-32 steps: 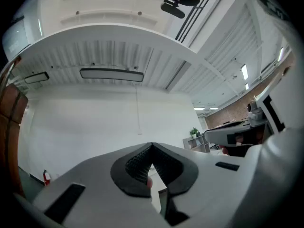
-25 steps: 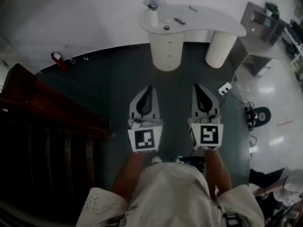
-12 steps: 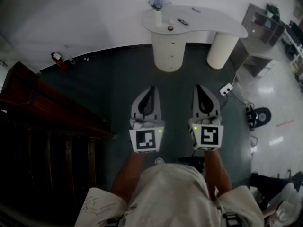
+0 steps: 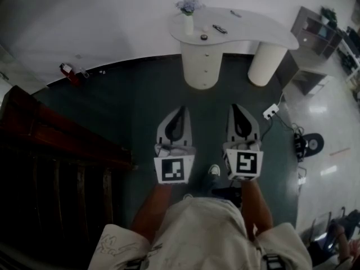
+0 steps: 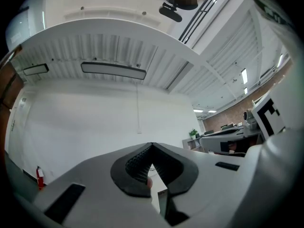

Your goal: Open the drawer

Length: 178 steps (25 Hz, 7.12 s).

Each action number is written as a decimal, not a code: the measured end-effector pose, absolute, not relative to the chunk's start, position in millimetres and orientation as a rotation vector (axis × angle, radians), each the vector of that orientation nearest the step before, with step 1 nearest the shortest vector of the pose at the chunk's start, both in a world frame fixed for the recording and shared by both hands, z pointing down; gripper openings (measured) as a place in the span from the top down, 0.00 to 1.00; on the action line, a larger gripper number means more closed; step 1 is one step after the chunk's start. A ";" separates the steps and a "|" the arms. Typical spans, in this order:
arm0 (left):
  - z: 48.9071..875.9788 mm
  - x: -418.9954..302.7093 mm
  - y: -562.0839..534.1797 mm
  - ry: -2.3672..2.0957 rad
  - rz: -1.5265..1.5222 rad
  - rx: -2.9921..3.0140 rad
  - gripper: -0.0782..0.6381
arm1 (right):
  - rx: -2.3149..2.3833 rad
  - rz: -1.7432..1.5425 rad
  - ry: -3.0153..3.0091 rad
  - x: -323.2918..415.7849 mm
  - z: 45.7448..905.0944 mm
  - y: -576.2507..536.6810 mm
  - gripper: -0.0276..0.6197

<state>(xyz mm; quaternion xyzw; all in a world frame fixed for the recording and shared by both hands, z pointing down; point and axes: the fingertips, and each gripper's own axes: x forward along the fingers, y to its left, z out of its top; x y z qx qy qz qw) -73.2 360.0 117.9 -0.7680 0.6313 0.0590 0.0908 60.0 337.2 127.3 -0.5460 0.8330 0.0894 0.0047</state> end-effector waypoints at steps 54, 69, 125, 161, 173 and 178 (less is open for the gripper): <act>143.0 -135.3 -34.9 1.941 0.166 -2.295 0.89 | -1.723 0.244 2.707 -4.0 157.5 -51.5 0.95; 160.1 -120.8 -128.9 1.964 0.130 -2.308 0.89 | -1.735 0.186 2.686 9.8 169.9 -145.3 0.95; 548.9 -113.1 -267.6 2.095 -0.032 -2.372 0.89 | -1.796 0.031 2.811 1.4 587.5 -301.8 0.95; 562.5 -119.9 -260.2 2.122 -0.055 -2.405 0.89 | -2.057 -0.093 2.741 -14.0 636.9 -385.5 0.79; 556.6 -117.9 -257.4 2.108 -0.054 -2.398 0.89 | -2.066 -0.061 2.761 -2.2 638.2 -319.1 0.79; 551.9 -115.2 -247.7 2.086 -0.066 -2.401 0.89 | -2.056 -0.101 2.779 2.8 639.7 -289.0 0.80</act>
